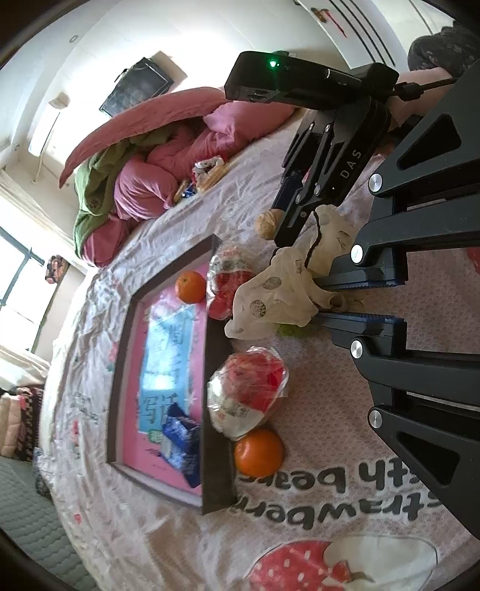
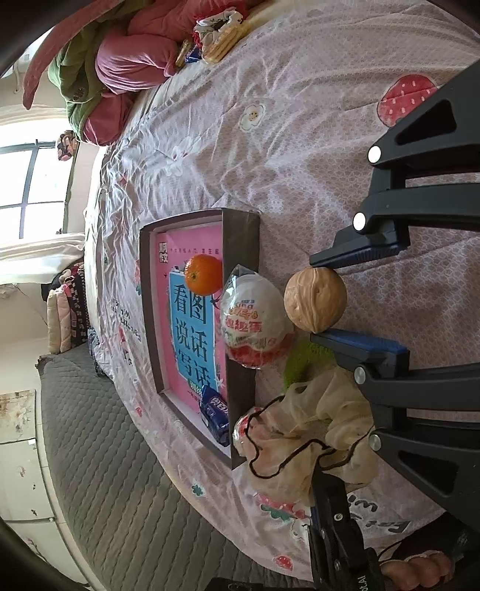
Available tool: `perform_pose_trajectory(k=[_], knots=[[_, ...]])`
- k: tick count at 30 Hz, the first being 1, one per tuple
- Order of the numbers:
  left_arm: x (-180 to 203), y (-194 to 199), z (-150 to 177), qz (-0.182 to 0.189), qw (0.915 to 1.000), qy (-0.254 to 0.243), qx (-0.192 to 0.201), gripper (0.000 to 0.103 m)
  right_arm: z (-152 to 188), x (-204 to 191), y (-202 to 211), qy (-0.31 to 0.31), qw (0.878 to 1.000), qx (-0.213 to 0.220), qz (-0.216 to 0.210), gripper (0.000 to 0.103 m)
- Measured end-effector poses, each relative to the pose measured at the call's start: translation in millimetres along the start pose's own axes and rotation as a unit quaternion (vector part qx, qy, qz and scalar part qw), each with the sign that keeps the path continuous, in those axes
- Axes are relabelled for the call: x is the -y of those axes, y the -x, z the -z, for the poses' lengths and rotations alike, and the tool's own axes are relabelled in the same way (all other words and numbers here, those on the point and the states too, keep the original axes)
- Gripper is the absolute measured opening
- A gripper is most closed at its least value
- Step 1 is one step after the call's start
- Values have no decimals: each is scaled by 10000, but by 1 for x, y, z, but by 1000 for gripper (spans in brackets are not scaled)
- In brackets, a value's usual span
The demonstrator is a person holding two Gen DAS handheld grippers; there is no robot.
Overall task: Organize objects
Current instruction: 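Close the left gripper on the mesh bag while the right gripper approaches the bun, then lift the mesh bag with the left gripper while the right gripper lifts the round bun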
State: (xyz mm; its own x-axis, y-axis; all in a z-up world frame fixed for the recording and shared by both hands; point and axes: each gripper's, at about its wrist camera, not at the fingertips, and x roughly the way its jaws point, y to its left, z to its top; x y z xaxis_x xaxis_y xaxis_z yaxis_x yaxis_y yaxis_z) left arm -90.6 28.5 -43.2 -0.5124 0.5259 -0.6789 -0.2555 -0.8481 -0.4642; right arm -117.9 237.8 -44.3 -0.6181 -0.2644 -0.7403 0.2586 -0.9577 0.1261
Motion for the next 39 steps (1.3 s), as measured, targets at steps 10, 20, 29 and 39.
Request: perform_pose_trajectory(k=[10, 20, 29, 39], knots=[[7, 17, -3, -164, 9995, -119, 221, 9, -4, -8, 15, -4, 9998, 167, -59, 34], [7, 30, -5, -356, 9984, -177, 390, 10, -8, -17, 25, 74, 9996, 248, -115, 34], [4, 41, -7, -494, 9973, -169, 510, 10, -10, -27, 30, 198, 9993, 277, -172, 34], [0, 49, -10, -648, 9956, -137, 664, 10, -14, -36, 35, 242, 9989, 361, -170, 34]])
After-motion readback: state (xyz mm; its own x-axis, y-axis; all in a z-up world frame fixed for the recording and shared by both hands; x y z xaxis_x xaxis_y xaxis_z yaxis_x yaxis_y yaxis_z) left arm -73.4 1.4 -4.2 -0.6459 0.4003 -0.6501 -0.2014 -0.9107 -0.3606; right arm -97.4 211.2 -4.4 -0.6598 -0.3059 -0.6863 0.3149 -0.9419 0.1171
